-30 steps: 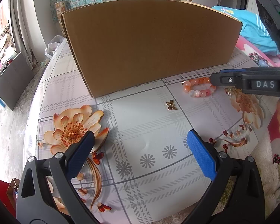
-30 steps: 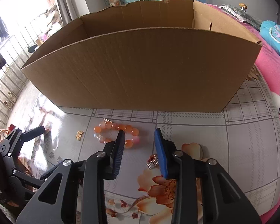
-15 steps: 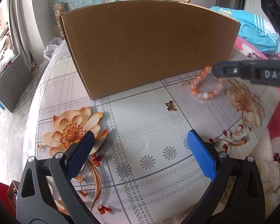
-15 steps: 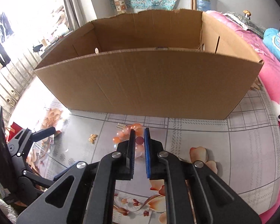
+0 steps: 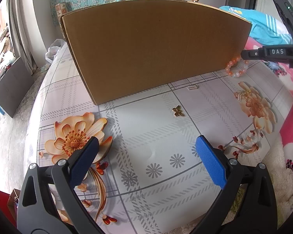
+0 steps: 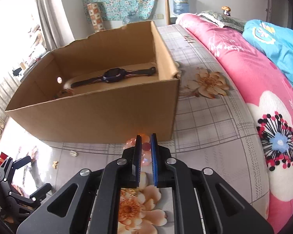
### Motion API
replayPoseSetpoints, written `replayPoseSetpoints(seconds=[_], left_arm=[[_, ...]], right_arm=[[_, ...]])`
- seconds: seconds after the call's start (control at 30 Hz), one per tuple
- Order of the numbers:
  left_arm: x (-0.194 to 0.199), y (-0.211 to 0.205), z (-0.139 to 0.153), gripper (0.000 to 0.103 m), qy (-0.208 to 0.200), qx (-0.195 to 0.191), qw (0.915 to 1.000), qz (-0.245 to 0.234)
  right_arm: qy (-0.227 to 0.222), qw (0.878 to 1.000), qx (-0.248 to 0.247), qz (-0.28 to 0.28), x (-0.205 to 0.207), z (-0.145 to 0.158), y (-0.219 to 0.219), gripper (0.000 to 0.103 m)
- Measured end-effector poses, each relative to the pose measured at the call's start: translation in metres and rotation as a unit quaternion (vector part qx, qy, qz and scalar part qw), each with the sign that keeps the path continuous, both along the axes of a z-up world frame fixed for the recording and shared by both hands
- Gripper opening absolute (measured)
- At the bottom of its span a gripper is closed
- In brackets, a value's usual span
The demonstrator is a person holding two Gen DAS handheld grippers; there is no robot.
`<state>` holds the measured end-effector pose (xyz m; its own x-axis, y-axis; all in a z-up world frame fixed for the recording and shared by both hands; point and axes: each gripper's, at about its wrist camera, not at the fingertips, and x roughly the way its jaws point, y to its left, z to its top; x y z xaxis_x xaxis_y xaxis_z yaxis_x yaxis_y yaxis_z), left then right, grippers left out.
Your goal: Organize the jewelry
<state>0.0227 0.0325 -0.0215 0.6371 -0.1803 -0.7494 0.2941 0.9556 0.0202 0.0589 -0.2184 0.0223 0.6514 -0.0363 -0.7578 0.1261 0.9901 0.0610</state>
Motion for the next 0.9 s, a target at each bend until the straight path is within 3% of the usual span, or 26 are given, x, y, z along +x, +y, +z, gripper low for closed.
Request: replayPoseSetpoints(seconds=[0.17, 0.27, 0.43, 0.6, 0.63, 0.67, 0.9], left_arm=[[0.000, 0.000, 0.000, 0.096, 0.000, 0.000, 1.0000, -0.001], [0.001, 0.000, 0.000, 0.096, 0.001, 0.001, 1.0000, -0.004], [0.002, -0.001, 0.003, 0.096, 0.007, 0.006, 0.9998, -0.018], [-0.004, -0.011, 0.015, 0.095, -0.023, -0.011, 0.9984, -0.050], [-0.004, -0.014, 0.017, 0.090, -0.030, -0.013, 0.9978, -0.057], [-0.004, -0.018, 0.019, 0.077, -0.036, -0.013, 0.9973, -0.062], [0.013, -0.034, 0.016, 0.040, -0.024, -0.011, 0.9958, -0.088]], right_arm=[[0.003, 0.999, 0.008, -0.032, -0.005, -0.008, -0.024, 0.012], [-0.013, 0.999, 0.024, -0.033, -0.017, -0.004, -0.028, 0.025], [-0.032, 0.999, 0.026, 0.001, -0.038, 0.001, -0.019, 0.026], [-0.037, 0.998, 0.027, 0.048, -0.060, 0.002, 0.007, 0.026], [-0.036, 0.998, 0.024, 0.053, -0.064, 0.001, 0.013, 0.026], [-0.034, 0.998, 0.020, 0.056, -0.066, 0.000, 0.016, 0.026], [-0.028, 0.996, 0.043, 0.067, -0.075, -0.007, 0.031, 0.026]])
